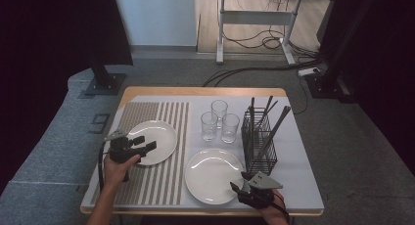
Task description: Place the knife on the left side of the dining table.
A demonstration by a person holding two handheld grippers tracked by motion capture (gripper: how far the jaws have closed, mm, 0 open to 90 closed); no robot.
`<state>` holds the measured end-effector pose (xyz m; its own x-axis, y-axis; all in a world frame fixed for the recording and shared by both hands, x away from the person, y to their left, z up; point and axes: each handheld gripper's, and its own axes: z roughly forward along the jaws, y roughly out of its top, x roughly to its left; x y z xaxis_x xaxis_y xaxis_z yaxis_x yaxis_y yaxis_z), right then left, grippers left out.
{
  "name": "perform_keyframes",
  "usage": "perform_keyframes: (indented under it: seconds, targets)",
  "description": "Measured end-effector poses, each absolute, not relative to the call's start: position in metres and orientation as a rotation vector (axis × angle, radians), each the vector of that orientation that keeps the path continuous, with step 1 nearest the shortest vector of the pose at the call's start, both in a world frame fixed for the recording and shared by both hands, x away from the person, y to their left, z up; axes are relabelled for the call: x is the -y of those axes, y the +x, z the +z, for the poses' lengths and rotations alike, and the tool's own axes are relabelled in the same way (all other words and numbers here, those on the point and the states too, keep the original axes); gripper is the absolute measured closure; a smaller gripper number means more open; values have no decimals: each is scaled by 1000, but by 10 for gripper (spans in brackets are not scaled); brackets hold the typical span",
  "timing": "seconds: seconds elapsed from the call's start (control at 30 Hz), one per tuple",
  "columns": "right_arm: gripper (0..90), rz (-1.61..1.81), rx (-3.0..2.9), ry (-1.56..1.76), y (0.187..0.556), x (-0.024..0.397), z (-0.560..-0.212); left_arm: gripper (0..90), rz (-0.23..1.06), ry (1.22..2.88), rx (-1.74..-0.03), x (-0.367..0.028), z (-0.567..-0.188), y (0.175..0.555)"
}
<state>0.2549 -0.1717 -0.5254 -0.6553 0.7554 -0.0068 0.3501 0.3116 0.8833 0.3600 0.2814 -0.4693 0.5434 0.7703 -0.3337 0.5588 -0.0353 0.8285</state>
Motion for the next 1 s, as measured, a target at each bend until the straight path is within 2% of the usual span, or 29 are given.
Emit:
perform_keyframes:
  seconds: [0.57,1.0]
  targets:
    - [437,1336,-2144,978,251,172,-519,280,255,1734,-1059,-261,-462,356]
    - [436,1326,-2146,986,253,174,-520,321,271,1777,-1035,-245,-460,358]
